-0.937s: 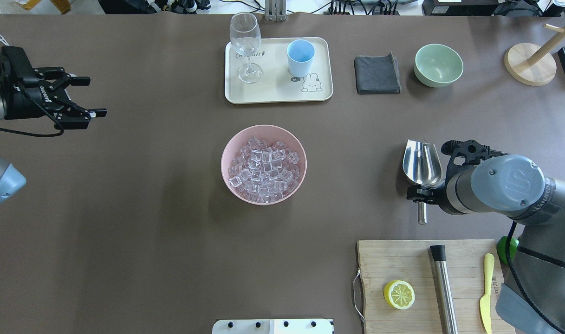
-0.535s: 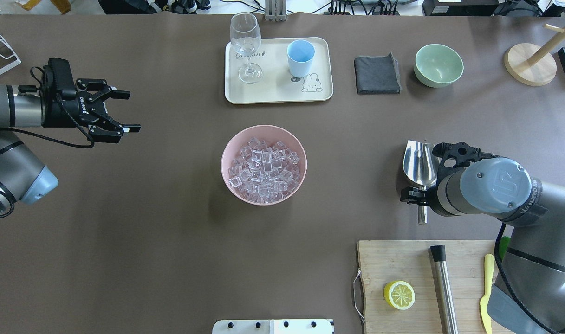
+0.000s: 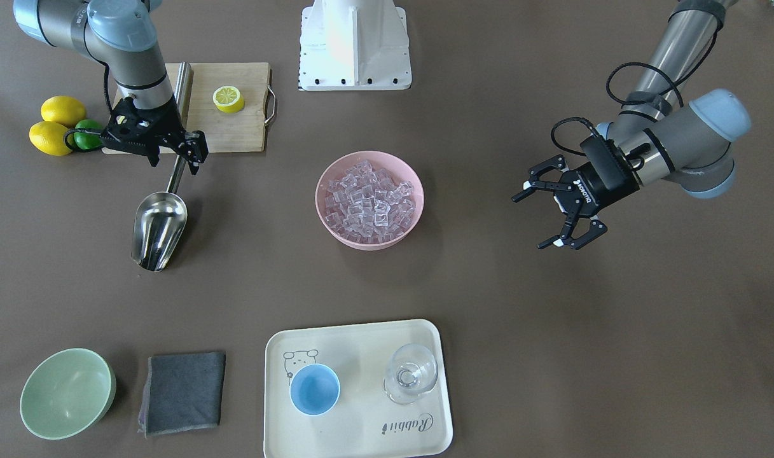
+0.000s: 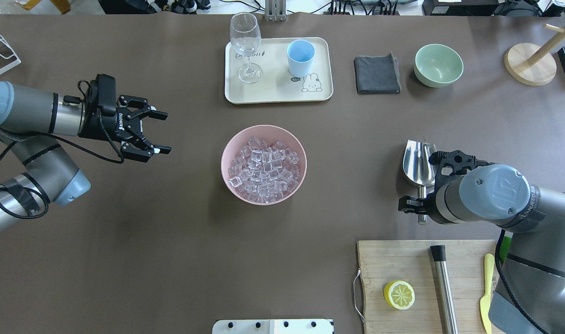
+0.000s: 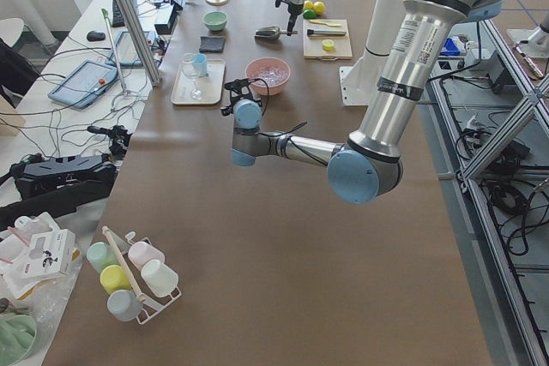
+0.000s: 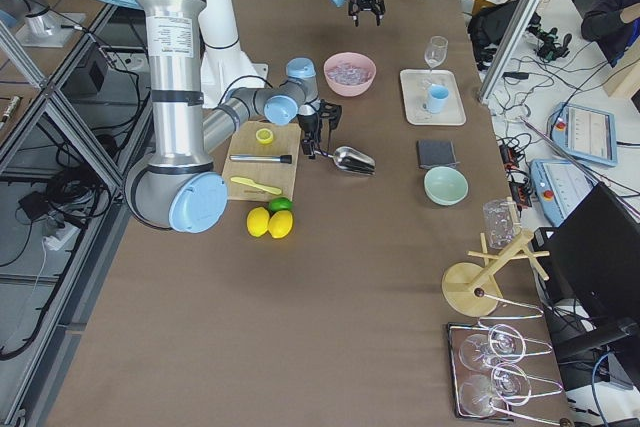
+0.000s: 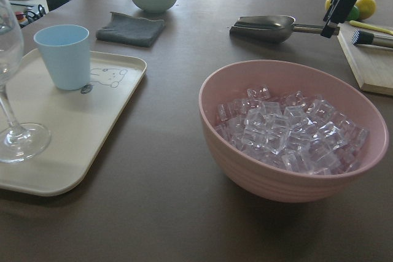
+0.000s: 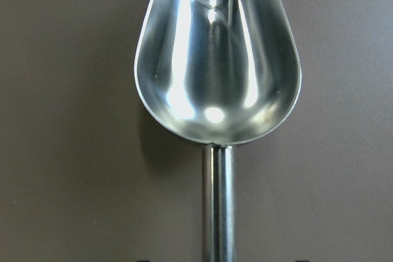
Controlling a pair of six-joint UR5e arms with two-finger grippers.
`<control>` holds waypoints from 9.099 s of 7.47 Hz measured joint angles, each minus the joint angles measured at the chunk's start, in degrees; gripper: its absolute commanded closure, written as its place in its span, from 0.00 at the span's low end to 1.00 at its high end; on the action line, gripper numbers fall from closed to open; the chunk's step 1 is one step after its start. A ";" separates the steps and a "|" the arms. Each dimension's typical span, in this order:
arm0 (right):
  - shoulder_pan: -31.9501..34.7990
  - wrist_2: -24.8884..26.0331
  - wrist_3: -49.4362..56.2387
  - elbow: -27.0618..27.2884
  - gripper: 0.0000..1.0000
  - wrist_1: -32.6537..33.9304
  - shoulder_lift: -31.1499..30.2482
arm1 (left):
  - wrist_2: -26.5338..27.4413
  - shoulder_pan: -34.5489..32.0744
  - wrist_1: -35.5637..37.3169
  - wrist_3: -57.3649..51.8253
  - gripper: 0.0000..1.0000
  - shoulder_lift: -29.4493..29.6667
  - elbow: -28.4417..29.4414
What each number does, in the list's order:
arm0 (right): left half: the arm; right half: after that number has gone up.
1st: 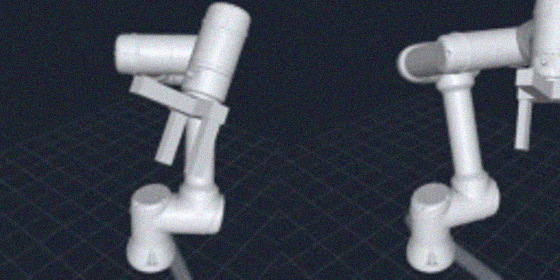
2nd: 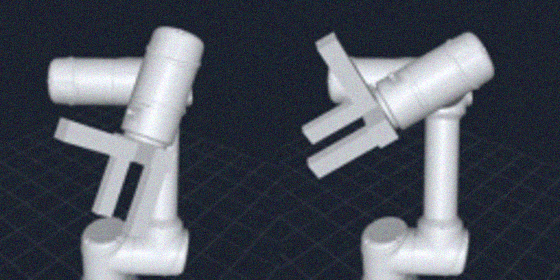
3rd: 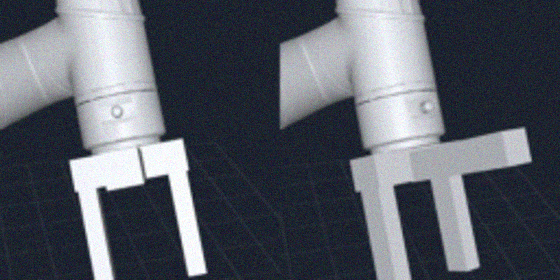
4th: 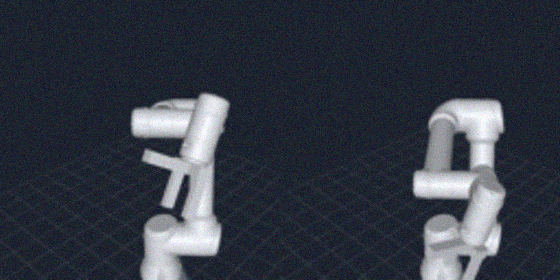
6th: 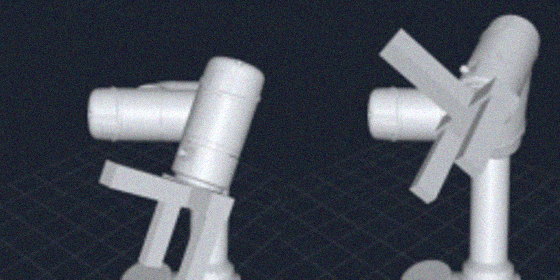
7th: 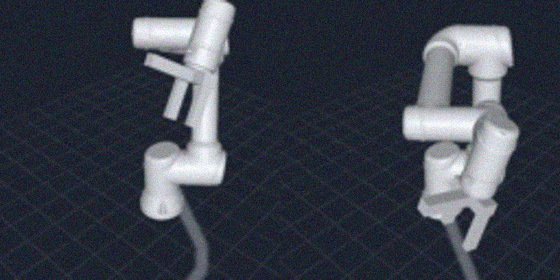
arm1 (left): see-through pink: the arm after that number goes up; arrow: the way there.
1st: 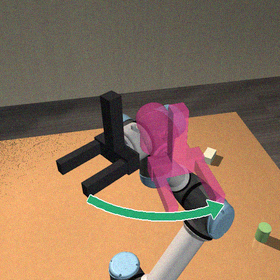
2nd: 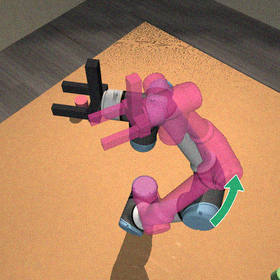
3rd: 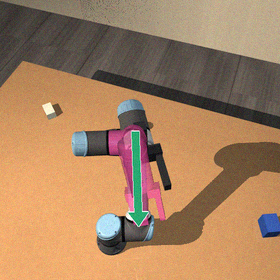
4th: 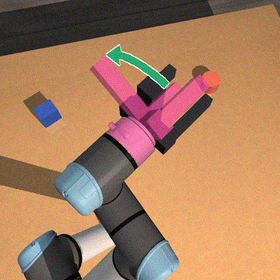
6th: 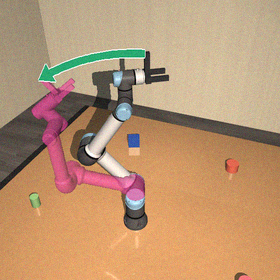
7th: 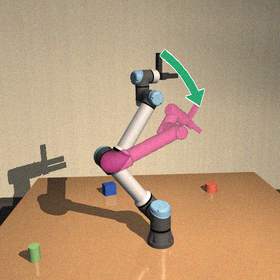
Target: Put ice in cup with scoop
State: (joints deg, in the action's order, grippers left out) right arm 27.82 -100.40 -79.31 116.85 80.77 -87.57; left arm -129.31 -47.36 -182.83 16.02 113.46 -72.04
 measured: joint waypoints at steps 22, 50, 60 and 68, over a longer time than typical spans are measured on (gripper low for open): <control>6.28 -13.47 6.42 -5.29 0.51 0.20 2.76 | 9.28 12.01 -0.33 -5.57 0.03 6.06 4.58; 16.41 -9.10 106.16 2.84 1.00 56.45 32.09 | 11.32 13.48 -0.52 -4.96 0.03 4.64 2.00; 8.43 -4.89 107.63 -31.48 1.00 78.09 63.35 | 14.68 15.42 -2.18 -4.95 0.03 4.53 2.78; 6.11 -4.68 106.39 -40.38 1.00 79.29 66.85 | 15.18 15.38 -2.27 -4.95 0.03 4.58 2.78</control>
State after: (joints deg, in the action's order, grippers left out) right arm 33.92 -105.07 27.09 76.47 160.06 -20.72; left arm -114.12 -31.98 -185.10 11.07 118.04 -69.26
